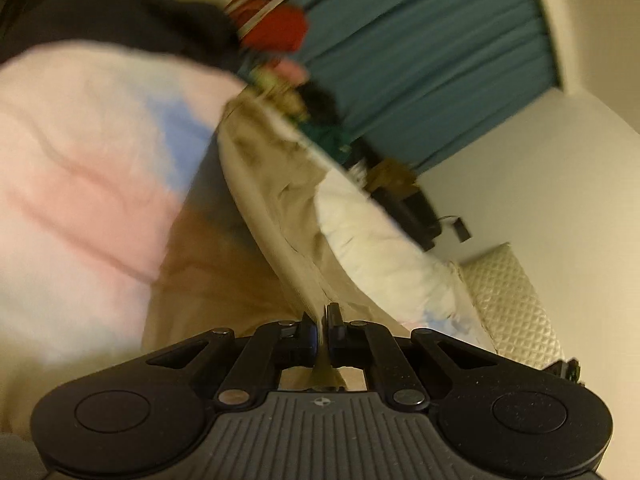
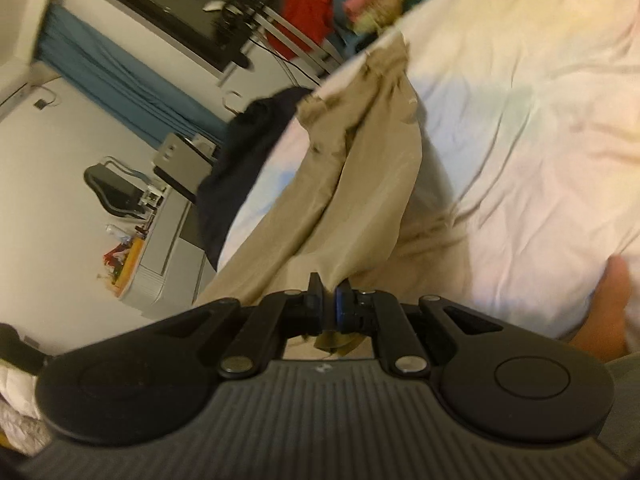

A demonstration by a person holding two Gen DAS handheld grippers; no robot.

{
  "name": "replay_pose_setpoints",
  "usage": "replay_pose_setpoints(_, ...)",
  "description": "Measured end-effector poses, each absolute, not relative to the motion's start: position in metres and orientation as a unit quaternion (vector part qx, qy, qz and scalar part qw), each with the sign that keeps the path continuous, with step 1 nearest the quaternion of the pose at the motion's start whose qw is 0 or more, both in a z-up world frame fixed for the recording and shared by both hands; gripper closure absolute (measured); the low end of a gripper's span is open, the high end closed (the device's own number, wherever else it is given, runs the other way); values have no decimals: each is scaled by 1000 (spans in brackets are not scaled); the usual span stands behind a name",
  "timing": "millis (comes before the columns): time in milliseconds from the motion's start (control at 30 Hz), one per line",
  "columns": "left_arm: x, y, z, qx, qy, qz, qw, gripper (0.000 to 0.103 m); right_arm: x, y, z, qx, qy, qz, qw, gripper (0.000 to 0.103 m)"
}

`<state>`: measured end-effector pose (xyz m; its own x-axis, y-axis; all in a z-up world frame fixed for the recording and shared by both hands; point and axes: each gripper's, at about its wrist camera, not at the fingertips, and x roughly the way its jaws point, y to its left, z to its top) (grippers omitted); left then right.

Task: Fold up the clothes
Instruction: 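Grasp the strip hem with both grippers and fold it toward the collar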

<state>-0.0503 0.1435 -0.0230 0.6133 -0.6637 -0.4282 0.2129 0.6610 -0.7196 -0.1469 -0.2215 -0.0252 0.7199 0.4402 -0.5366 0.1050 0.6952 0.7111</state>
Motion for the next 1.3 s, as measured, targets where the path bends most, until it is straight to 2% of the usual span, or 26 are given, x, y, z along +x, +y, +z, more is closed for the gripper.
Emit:
replay_pose_setpoints(167,-90,145,-35,-325,368,-250,834,100,-170,-231,-8,370,344,108,856,95)
replay_pose_setpoints(333,-141,151,-47,-354,372,-248,822,100,-211,-237,-19,380,362,96,845,95)
replay_pose_setpoints(433,-146,147,-41,-345,358,-257,829,100,-215,-242,-18,384,359,91,846,95)
replay_pose_setpoints(600,-81,133,-25,-302,345,-252,852,100,-163,-252,-8,401,333,86,849,95)
replay_pose_setpoints(833,46,109,-7,-249,316,-219,889,100,-42,-248,-2,384,288,30,877,95)
replay_pose_setpoints(1033,129,79,-28,-170,309,-163,921,99,42,-246,-30,361,293,-10,885,95)
replay_pose_setpoints(1300,170,56,-76,-79,307,-162,935,99,72,-248,-76,315,288,-18,904,95)
